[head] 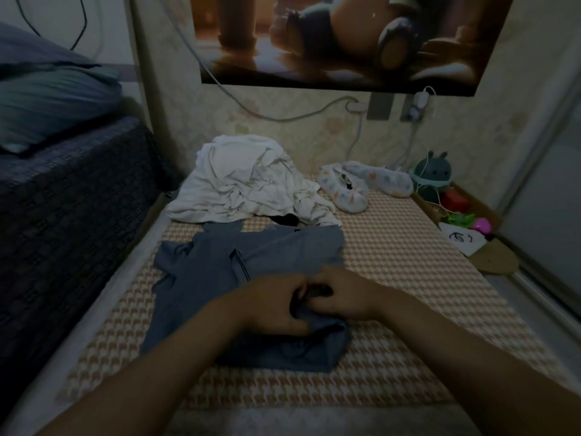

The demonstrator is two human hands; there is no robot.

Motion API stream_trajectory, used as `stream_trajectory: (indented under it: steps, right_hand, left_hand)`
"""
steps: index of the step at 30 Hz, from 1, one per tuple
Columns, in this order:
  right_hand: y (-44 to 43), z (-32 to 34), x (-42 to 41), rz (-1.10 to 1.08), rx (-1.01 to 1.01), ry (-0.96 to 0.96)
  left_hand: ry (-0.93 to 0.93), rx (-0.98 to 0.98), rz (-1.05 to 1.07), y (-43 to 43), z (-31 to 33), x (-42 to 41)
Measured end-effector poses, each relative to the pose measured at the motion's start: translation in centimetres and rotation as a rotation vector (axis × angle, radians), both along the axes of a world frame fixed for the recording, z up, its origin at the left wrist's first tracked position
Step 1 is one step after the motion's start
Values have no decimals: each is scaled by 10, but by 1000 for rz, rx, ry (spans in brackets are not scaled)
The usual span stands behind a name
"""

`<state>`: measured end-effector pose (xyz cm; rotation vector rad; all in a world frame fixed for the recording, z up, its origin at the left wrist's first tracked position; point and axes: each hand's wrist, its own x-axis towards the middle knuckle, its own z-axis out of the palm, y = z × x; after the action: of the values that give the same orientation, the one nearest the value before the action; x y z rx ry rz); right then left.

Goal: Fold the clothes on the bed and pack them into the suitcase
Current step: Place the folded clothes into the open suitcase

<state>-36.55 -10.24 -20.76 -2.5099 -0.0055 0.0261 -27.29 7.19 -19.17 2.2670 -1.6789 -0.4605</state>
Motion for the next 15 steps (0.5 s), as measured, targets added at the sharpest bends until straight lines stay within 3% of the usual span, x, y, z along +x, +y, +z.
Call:
stream_trajectory:
  steps: [3, 9, 12, 15]
  right_hand:
    - [10, 12, -22, 46, -130, 148]
    - [4, 6, -44, 34, -451, 144]
    - [9, 16, -50, 38, -652, 353]
    - [16, 29, -53, 22, -417, 517]
  left_hand:
    - [-69, 11, -42, 7, -8, -12]
    - [-110, -91, 1, 6, -5, -23]
    - [-130, 61, -75, 4, -4, -27]
    - [67, 271, -102, 3, -6, -31]
